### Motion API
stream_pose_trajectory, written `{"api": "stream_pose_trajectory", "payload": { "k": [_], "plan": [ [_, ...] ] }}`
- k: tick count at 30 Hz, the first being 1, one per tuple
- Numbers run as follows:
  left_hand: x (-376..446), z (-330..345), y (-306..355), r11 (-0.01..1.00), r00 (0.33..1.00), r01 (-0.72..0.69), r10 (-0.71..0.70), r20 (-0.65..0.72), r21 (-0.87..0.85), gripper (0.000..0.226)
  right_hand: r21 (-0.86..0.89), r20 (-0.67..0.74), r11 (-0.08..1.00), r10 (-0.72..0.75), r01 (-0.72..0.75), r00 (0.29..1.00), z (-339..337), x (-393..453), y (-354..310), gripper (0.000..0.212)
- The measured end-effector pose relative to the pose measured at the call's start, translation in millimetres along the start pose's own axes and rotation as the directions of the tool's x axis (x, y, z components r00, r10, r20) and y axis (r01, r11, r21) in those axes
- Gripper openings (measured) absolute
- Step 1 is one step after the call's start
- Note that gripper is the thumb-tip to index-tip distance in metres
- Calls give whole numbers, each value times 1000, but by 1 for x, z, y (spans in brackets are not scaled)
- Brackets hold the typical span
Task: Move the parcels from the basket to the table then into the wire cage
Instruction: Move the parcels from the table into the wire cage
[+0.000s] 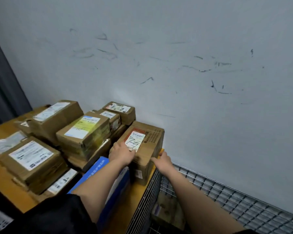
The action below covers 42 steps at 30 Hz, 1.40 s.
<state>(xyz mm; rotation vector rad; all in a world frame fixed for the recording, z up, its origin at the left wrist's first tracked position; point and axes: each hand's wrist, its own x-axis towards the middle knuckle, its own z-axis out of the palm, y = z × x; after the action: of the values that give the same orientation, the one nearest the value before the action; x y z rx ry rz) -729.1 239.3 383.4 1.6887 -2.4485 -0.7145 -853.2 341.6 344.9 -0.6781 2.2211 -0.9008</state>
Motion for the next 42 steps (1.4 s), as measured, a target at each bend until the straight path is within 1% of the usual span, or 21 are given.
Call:
{"api": "stream_pose_trajectory", "payload": {
  "k": [3,6,9,13,17,21,23,28,32,34,37,42],
  "plan": [
    [22,-2,-13,1000,999,-1,0,38,24,74,-26,27,999,38,-37,999,8,10,-6,68],
    [43,3,-21,999,996,6,-9,93,35,79,-13,35,997,81,-80,996,16,23,-6,74],
    [62,10,-26,999,991,8,-13,132,38,81,40,46,993,107,-109,993,28,38,-6,77],
    [77,16,-28,999,986,11,-20,165,53,79,162,52,976,139,-146,989,44,50,-8,76],
    [86,21,-29,996,990,1,-14,142,89,76,302,59,935,177,-186,982,58,64,-9,82],
    [89,26,-27,995,995,-25,15,101,96,78,387,65,882,264,-269,962,64,68,-13,73],
    [88,28,-28,995,996,-30,23,83,92,76,412,48,866,290,-283,956,69,68,-13,72],
    [87,29,-32,999,995,-50,50,82,-2,69,467,4,848,283,-252,959,73,64,-4,67],
    [86,30,-34,984,990,-45,68,128,-173,68,496,-32,847,241,-194,970,70,60,4,61],
    [84,32,-35,973,988,-36,70,141,-230,68,513,-41,839,235,-182,971,68,56,7,60],
    [79,35,-32,966,986,-24,65,153,-259,70,547,-56,819,242,-173,969,64,49,16,58],
    [71,39,-20,973,991,-52,79,113,-226,87,632,-103,760,280,-155,954,51,38,26,50]
  ]
}}
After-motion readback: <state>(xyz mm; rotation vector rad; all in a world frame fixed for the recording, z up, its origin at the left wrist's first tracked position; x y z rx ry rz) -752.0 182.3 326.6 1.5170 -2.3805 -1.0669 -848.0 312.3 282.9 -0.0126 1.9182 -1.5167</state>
